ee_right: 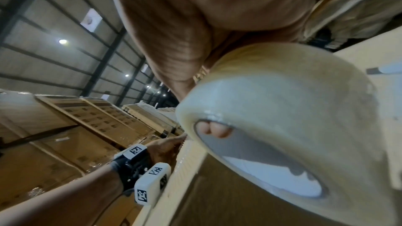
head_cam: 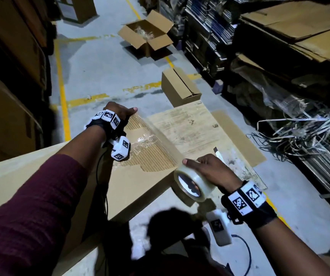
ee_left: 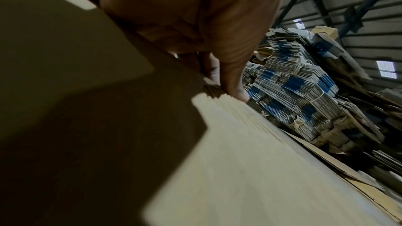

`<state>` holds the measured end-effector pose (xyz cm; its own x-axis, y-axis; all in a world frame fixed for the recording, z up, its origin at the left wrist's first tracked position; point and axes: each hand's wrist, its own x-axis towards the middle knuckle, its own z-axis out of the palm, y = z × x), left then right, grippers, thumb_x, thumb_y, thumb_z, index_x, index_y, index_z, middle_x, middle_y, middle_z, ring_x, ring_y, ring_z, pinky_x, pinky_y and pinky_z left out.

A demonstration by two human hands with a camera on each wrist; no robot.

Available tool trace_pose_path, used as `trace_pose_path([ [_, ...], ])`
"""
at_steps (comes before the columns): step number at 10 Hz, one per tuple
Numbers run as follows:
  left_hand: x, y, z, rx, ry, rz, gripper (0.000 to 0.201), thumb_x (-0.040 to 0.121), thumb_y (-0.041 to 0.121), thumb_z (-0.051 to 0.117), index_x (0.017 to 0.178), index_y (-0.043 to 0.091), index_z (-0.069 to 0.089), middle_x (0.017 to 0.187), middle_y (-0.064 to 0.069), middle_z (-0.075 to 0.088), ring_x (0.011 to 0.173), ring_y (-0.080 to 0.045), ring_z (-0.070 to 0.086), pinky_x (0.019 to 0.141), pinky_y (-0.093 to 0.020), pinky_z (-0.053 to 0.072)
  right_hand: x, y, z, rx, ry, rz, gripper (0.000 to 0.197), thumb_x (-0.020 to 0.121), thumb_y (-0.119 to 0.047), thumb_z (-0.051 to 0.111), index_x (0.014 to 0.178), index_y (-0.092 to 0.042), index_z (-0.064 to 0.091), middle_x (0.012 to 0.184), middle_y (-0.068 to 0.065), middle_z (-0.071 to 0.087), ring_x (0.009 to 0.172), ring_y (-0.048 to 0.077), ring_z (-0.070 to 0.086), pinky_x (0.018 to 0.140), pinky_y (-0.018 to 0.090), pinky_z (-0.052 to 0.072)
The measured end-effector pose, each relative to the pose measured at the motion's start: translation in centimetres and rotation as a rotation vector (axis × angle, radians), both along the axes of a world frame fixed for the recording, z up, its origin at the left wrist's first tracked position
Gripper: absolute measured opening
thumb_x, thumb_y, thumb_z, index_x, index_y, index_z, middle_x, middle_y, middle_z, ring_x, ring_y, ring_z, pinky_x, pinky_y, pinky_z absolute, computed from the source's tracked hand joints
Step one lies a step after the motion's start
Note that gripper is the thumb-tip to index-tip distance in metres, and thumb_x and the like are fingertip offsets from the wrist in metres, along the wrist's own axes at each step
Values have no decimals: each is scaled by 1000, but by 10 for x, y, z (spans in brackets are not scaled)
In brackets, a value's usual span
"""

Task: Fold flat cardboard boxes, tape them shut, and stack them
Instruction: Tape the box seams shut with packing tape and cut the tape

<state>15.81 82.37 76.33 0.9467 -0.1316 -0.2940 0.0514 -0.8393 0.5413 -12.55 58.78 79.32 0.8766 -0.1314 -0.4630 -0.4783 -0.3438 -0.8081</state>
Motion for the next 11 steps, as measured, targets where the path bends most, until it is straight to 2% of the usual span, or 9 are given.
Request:
trace_pose_path([
  [1, -12, -1, 10, -204, 106, 229, 51, 86, 51, 73, 114, 8, 71, 111, -11, 72, 104, -28, 68, 83, -32, 51, -4, 5, -18, 34, 2, -35, 50, 92, -44, 71, 56, -10, 59, 49, 6, 53, 40, 14, 49, 46, 16, 36],
  [3, -12, -4, 8, -103, 99, 179, 60, 90, 60, 62, 112, 6, 73, 90, -11, 73, 93, -28, 70, 86, -35, 53, -8, 10, -51, -7, -5, -101, 60, 79, -63, 76, 57, -21, 40, 56, 5, 31, 47, 16, 31, 51, 28, 23],
  [4, -14, 0, 9, -84, 27, 179, 52, 84, 58, 71, 106, 10, 70, 103, -13, 72, 99, -30, 69, 86, -36, 54, -11, 14, -62, 55, -4, -128, 64, 79, -56, 79, 53, -25, 29, 53, -1, 24, 43, 12, 23, 49, 28, 18],
  [5, -8, 8, 2, -100, 87, 88, 47, 104, 44, 46, 147, 26, 47, 93, -6, 68, 94, -27, 68, 89, -36, 55, -10, 13, -66, 81, 29, -141, 62, 72, -61, 80, 52, -25, 33, 52, -2, 28, 45, 14, 25, 51, 28, 21],
  [6, -18, 5, 15, -19, 62, 2, 52, 99, 55, 49, 116, 10, 67, 84, -9, 63, 91, -30, 67, 80, -32, 51, -11, 9, -60, -22, 54, -143, 59, 66, -68, 81, 70, -16, 53, 69, -2, 54, 60, 12, 51, 59, 27, 37],
  [7, -21, 9, 14, -33, 195, -60, 68, 74, 77, 67, 81, 9, 64, 76, -10, 68, 75, -30, 65, 61, -27, 45, -10, 8, -39, -267, -196, -81, 72, 76, -70, 71, 129, -23, 59, 125, -7, 62, 114, 8, 58, 93, 28, 45],
  [8, -18, 15, 15, -12, 272, -112, 115, 40, 84, 81, 126, 11, 62, 114, -9, 72, 105, -29, 68, 86, -33, 52, 11, 30, -22, -453, -593, 109, 65, 99, -56, 51, 147, -12, 48, 153, 3, 46, 141, 14, 40, 116, 27, 30],
  [10, -16, 13, 13, -61, 314, -139, 113, 57, 66, 85, 145, 6, 46, 120, -9, 68, 109, -27, 63, 99, -35, 49, 62, 75, -55, -621, -320, 543, 92, 96, -71, 17, 162, -8, 6, 170, 7, -5, 157, 21, 2, 125, 42, 19],
  [11, -14, 15, 12, -37, 306, -140, 118, 62, 68, 82, 153, 12, 34, 136, -10, 61, 123, -29, 57, 106, -37, 44, 64, 71, -54, -506, -335, 499, 72, 107, -45, 36, 162, -8, 6, 170, 8, 2, 156, 23, 13, 120, 40, 30],
])
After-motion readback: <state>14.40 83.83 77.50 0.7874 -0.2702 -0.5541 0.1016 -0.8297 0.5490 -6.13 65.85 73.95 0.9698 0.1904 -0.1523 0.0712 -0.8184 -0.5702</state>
